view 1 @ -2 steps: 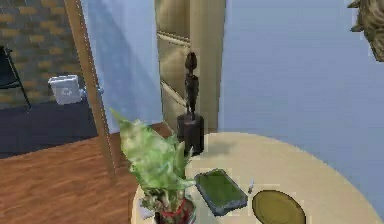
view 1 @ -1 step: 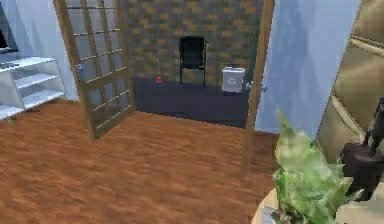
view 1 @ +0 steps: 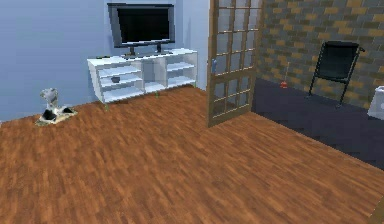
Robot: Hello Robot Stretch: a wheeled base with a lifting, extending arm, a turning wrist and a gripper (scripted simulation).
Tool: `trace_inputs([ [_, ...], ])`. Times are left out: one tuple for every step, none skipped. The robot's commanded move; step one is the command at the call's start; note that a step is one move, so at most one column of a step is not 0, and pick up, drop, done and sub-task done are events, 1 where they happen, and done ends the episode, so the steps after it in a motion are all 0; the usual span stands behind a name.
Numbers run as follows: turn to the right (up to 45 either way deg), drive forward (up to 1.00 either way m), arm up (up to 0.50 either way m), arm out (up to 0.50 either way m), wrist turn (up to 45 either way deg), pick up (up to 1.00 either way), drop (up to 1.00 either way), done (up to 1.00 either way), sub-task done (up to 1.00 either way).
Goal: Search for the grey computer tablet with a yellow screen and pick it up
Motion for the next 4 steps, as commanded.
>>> trace_inputs([
  [0.0,0.00,0.50,0.00,0.0,0.00,0.00,0.00,0.00],
  [0.0,0.00,0.34,0.00,0.0,0.00,0.00,0.00,0.00],
  [0.0,0.00,0.00,0.26,0.0,0.00,0.00,0.00,0.00],
  [0.0,0.00,0.00,0.00,45.0,0.00,0.00,0.00,0.00],
])
